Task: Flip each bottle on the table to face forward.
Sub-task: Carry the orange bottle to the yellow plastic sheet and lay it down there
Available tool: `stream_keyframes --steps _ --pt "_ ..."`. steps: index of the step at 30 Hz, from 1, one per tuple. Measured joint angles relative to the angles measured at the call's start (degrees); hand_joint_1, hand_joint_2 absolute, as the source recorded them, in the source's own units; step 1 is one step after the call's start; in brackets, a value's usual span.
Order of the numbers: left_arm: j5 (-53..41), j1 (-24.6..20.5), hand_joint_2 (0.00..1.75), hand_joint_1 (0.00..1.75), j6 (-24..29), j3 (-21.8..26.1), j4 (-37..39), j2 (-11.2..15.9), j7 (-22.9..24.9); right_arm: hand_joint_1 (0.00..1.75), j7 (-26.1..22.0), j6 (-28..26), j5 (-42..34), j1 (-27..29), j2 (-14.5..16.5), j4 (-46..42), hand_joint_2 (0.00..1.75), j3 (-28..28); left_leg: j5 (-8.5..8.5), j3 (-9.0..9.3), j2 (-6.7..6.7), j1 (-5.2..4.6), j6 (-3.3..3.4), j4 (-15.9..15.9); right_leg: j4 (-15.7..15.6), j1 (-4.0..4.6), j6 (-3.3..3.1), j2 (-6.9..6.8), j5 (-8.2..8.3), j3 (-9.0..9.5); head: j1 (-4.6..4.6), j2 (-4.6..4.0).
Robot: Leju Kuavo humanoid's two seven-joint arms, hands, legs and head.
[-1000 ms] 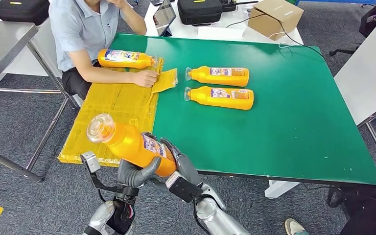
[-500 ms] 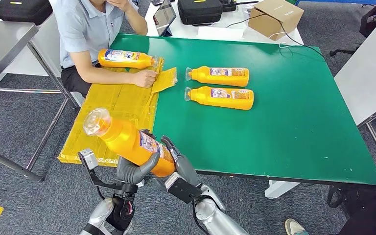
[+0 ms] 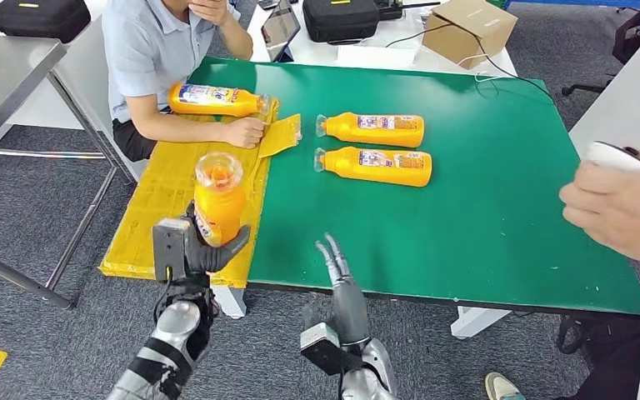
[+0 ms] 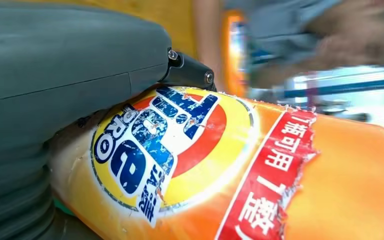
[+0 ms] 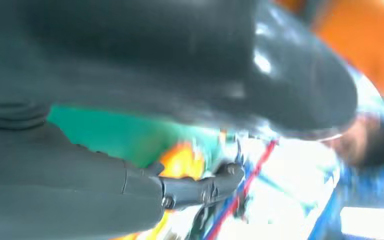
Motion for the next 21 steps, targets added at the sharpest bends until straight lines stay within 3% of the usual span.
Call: stream_keyframes --steps 3,6,9,15,21 --pt "-3.23 -5.99 1.75 1.75 3.03 1.64 10.17 0.31 1.01 0.00 0.00 -1.93 0.44 0.13 0.42 -1.91 0.00 -2.68 0.05 0.00 0.01 0.00 0.01 0.00 0.01 -0.01 -0.01 0.00 0.05 0.00 -0.01 0.00" --pt "-13.03 -11.10 1.75 1.75 9.24 1.82 19.34 0.56 1.92 0.00 0.00 -2.00 -1.75 -0.03 0.87 -2.24 0.00 -5.59 0.07 -0.01 -0.02 -0.01 0.02 0.00 0.02 -0.03 0.00 -0.01 0.05 0.04 0.00 0.00" --pt "-26.83 -15.30 1.75 1.75 11.18 1.66 26.87 1.26 7.96 0.00 0.00 -1.07 -4.00 -0.39 0.95 -2.28 0.00 -6.71 0.06 -0.02 -0.01 -0.03 0.02 0.01 0.02 -0.03 0.01 0.00 0.05 0.04 -0.01 0.00" --pt "-44.30 -21.89 1.75 1.75 2.92 -2.44 37.95 3.40 25.11 0.00 0.00 3.11 -5.32 -1.67 1.78 -1.57 0.00 -6.65 0.05 -0.03 0.01 -0.02 0.00 0.01 0.03 -0.01 0.01 0.00 0.03 0.01 -0.01 0.00" --pt "-48.56 -24.68 1.75 1.75 -0.41 -5.93 43.30 4.44 30.66 0.00 -0.01 4.69 -5.57 -2.75 2.39 -0.45 0.00 -5.94 0.05 0.01 0.04 -0.01 0.00 0.00 0.05 0.00 0.00 0.01 0.03 0.02 -0.01 0.00"
